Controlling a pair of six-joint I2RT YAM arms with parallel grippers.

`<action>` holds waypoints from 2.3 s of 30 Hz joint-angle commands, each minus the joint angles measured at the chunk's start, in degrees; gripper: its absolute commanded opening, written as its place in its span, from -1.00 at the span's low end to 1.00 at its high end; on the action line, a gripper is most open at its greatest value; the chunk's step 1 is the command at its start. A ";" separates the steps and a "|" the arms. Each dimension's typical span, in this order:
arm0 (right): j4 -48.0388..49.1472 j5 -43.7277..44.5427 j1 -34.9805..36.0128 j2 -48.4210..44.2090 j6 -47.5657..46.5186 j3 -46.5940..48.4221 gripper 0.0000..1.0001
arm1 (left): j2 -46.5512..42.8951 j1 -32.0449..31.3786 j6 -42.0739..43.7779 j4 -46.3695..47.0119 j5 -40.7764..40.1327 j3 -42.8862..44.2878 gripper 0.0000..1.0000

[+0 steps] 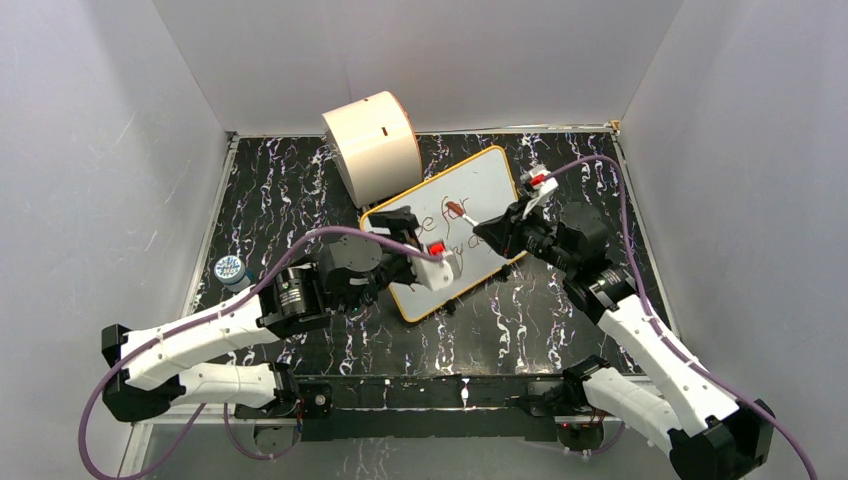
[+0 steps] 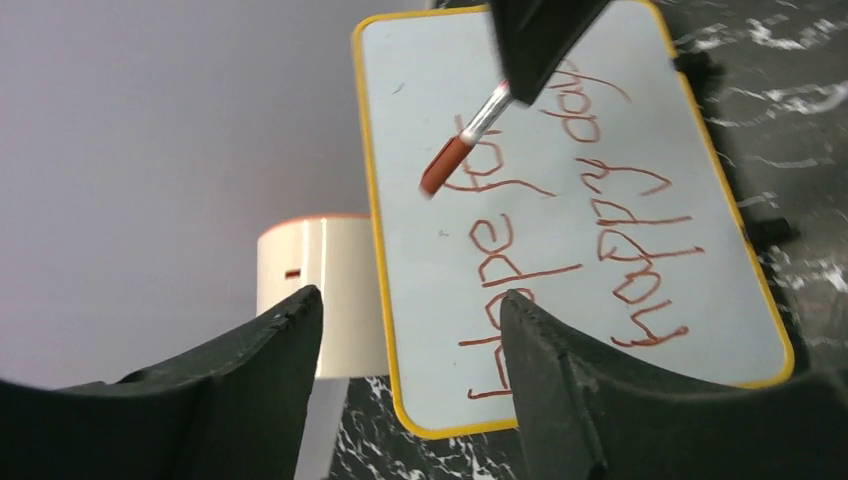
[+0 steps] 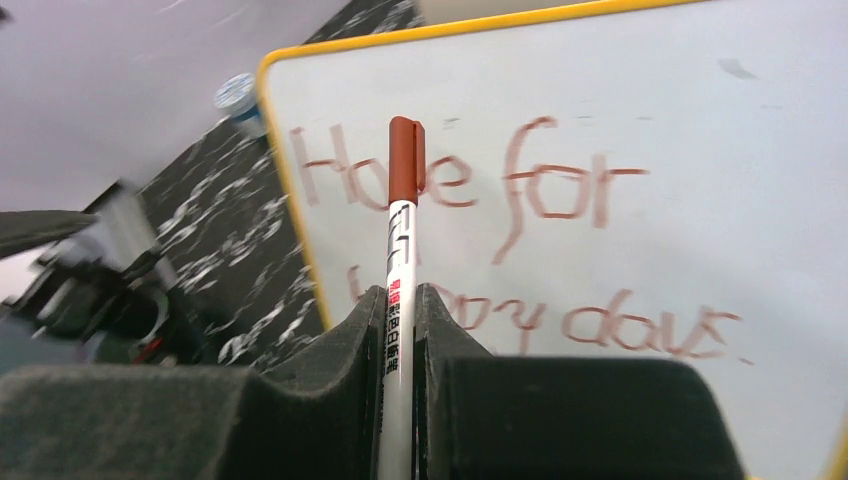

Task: Write a sentence on the whiteboard
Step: Place the whiteboard marker at the center of the board, then reset both arms

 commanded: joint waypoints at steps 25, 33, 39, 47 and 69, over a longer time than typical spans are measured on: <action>-6.84 60.36 -3.17 -6.47 15.01 -22.06 -1.00 | -21.39 50.84 -58.17 15.02 8.68 -22.81 0.77; -6.31 59.71 -3.76 -2.08 25.79 -25.90 -1.00 | -30.21 51.98 -58.29 18.15 9.78 -29.51 0.77; -4.42 59.87 -3.81 -0.06 32.20 -29.76 -1.00 | -34.45 52.35 -57.59 18.34 9.87 -31.85 0.77; -4.08 60.19 -3.78 -4.80 32.25 -32.56 -0.45 | -36.40 52.99 -60.32 11.92 12.17 -31.40 0.77; -26.36 58.28 -3.79 -41.95 13.60 -13.78 0.97 | -59.09 53.06 -66.21 -6.53 10.79 -29.81 0.78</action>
